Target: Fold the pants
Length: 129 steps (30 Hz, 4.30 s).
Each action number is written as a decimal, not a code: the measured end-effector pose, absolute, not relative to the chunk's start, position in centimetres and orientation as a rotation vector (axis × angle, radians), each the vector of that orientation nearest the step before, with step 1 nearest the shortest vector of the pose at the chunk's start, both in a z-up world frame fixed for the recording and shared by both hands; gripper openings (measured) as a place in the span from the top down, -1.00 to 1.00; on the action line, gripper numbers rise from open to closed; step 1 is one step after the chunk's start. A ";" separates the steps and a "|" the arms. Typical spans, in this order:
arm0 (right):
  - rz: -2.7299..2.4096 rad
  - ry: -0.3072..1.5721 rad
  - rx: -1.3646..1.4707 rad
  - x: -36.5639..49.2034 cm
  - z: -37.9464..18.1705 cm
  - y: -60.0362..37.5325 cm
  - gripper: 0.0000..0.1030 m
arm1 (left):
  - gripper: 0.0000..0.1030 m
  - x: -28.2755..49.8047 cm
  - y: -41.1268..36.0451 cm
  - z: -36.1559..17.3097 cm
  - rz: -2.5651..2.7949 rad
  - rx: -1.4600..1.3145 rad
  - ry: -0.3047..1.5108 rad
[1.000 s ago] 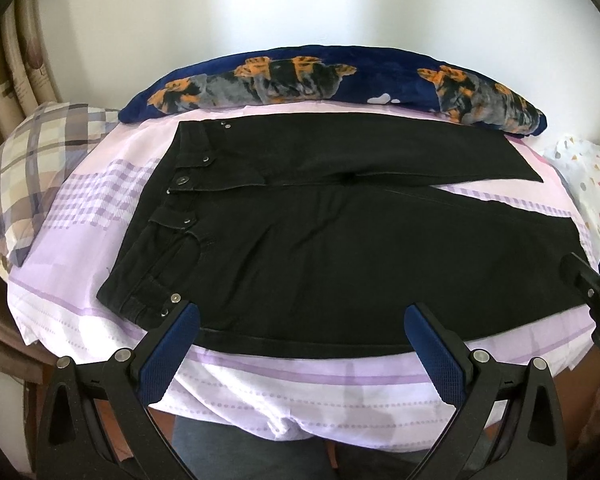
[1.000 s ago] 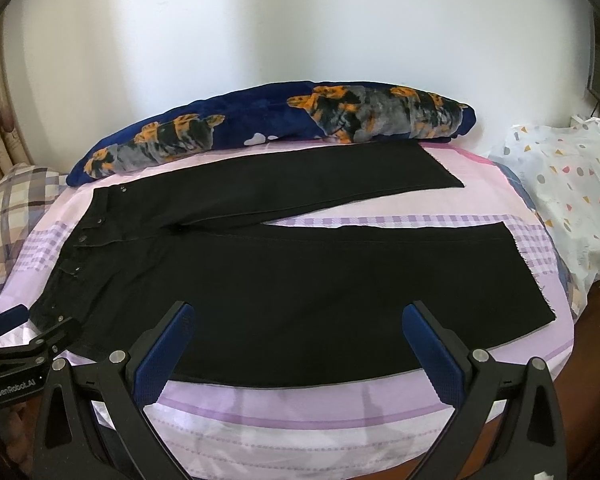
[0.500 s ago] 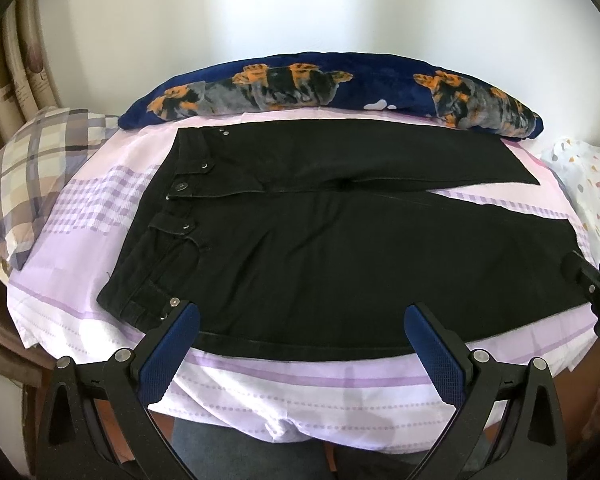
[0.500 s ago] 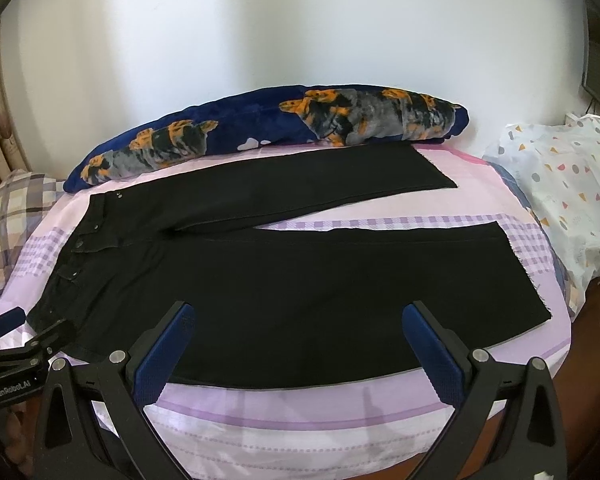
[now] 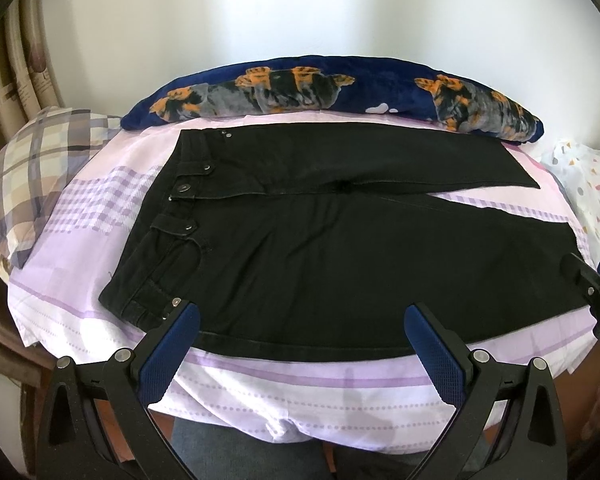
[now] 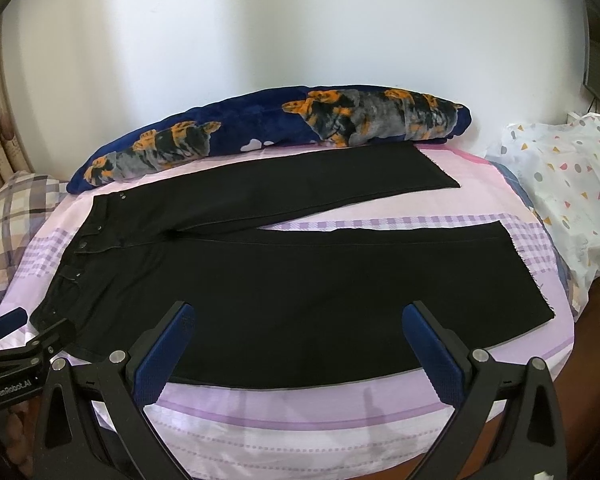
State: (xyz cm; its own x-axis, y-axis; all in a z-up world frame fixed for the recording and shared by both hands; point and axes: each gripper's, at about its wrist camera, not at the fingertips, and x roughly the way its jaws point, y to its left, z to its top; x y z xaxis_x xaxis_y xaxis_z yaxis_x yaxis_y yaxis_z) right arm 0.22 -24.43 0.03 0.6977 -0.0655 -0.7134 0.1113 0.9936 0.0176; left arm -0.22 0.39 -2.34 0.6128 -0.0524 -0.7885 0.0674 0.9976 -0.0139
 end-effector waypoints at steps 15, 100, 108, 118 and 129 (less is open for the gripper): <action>-0.093 0.795 0.065 0.2 -0.1 -24.3 -1.00 | -0.97 -0.3 0.5 -2.4 -0.071 0.012 0.911; 0.971 1.236 -0.473 46.0 -7.7 -16.3 -0.66 | 0.85 30.6 21.5 -2.8 -0.629 -0.587 0.710; 1.027 1.356 -0.570 46.4 -9.9 -17.4 0.32 | 0.85 30.9 21.2 -2.8 -0.586 -0.546 0.728; 0.673 1.065 -0.593 38.3 -3.7 -20.0 0.81 | 0.85 29.1 20.9 -1.4 -0.554 -0.452 0.730; 0.473 1.018 -0.402 19.7 -0.6 -24.0 0.84 | 0.82 16.4 19.9 -1.2 -0.622 -0.379 0.849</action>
State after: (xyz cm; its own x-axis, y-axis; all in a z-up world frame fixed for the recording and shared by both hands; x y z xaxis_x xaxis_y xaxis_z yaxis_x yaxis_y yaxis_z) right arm 19.70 -23.96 -0.63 0.4411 0.1875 -0.8777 -0.5502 0.8291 -0.0994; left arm 16.36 19.92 -1.19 0.5018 -0.6451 -0.5763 0.3553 0.7611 -0.5426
